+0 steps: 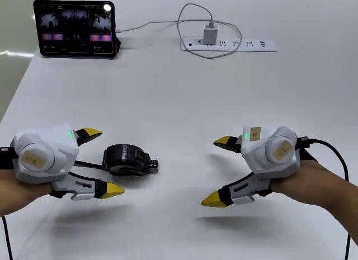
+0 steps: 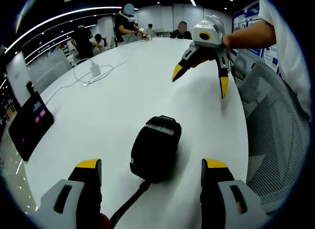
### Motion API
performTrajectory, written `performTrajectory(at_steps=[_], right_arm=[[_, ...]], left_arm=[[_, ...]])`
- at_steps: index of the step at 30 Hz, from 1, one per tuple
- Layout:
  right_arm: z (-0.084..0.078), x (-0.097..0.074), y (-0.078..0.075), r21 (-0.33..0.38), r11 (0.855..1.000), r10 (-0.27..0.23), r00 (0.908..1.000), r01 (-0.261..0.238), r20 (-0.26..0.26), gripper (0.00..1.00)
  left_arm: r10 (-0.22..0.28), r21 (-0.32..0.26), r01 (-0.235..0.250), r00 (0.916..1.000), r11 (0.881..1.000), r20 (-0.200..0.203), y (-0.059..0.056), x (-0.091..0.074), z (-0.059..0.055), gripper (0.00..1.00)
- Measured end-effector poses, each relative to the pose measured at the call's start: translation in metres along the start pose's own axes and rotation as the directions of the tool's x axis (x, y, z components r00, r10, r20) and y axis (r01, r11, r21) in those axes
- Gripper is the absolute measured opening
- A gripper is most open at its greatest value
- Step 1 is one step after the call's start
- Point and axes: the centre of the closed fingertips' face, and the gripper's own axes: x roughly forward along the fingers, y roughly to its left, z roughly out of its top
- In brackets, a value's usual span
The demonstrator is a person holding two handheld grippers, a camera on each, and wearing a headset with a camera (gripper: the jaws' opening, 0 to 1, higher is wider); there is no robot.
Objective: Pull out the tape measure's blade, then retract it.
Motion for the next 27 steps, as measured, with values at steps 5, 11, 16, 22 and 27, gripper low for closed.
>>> performTrajectory(at_steps=[5, 11, 16, 22, 27], right_arm=[[0.003, 0.003, -0.001, -0.002, 1.0, 0.005, 1.0, -0.005, 0.002, 0.82], [0.007, 0.007, -0.002, -0.004, 1.0, 0.005, 0.9999, -0.005, 0.009, 0.82], [0.008, 0.009, -0.001, -0.006, 1.0, 0.01, 0.9999, -0.01, 0.009, 0.82], [0.009, 0.011, 0.001, -0.004, 1.0, 0.013, 0.9999, -0.013, 0.011, 0.81], [0.008, 0.012, 0.002, -0.005, 1.0, 0.016, 0.9999, -0.016, 0.006, 0.8]], left_arm=[[-0.027, 0.007, 0.027, 0.9996, 1.0, -0.013, -0.003, 0.004, -0.001, 0.71], [-0.048, 0.017, 0.049, 0.9986, 0.999, -0.019, -0.006, 0.007, -0.001, 0.63], [-0.059, 0.029, 0.06, 0.9978, 0.998, -0.028, -0.008, 0.009, -0.002, 0.56], [-0.071, 0.058, 0.073, 0.9964, 0.996, -0.046, -0.008, 0.012, -0.004, 0.47], [-0.074, 0.054, 0.077, 0.9963, 0.996, -0.043, -0.007, 0.014, -0.004, 0.44]])
